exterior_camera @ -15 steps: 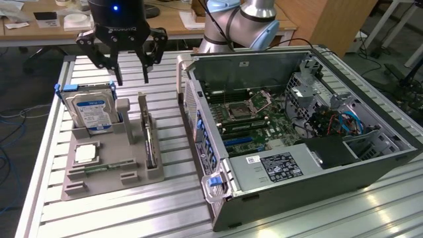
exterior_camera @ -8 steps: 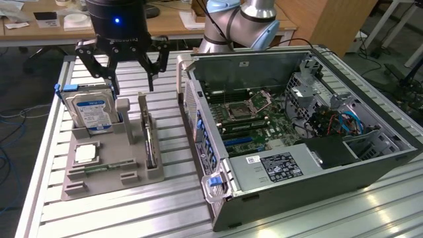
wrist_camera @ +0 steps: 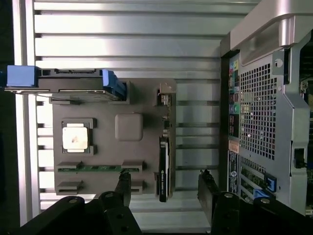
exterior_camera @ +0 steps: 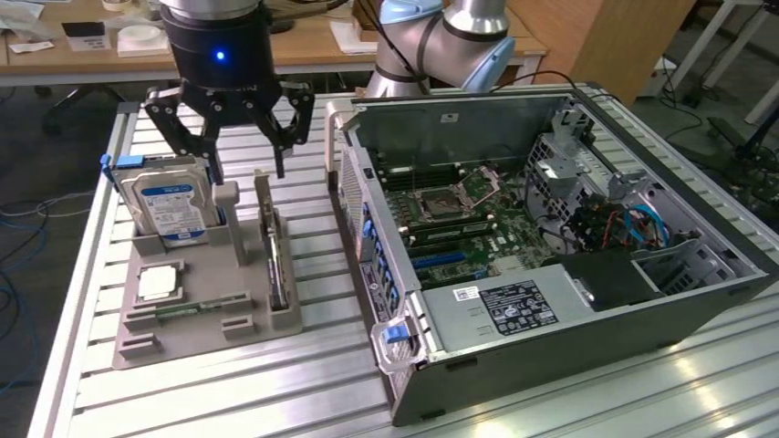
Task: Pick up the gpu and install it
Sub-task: 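Pick up the gpu and move the gpu toward the slot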
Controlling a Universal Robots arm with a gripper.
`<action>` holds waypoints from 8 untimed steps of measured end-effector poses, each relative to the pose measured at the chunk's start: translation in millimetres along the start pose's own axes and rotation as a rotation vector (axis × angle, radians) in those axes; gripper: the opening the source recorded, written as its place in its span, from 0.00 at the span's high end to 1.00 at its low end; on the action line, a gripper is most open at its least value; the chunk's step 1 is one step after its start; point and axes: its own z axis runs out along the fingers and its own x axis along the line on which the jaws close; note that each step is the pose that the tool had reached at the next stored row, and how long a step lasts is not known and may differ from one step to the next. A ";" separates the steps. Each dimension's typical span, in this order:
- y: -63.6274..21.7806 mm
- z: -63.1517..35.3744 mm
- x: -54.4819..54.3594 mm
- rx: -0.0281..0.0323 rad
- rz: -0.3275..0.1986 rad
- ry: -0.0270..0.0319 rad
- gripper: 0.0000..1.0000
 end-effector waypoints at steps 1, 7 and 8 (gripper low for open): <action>-0.3 1.6 0.1 0.0000 0.000 0.0000 0.34; -0.8 10.5 0.1 0.0000 0.000 0.0000 0.34; -0.9 11.8 0.1 0.0000 0.000 0.0001 0.34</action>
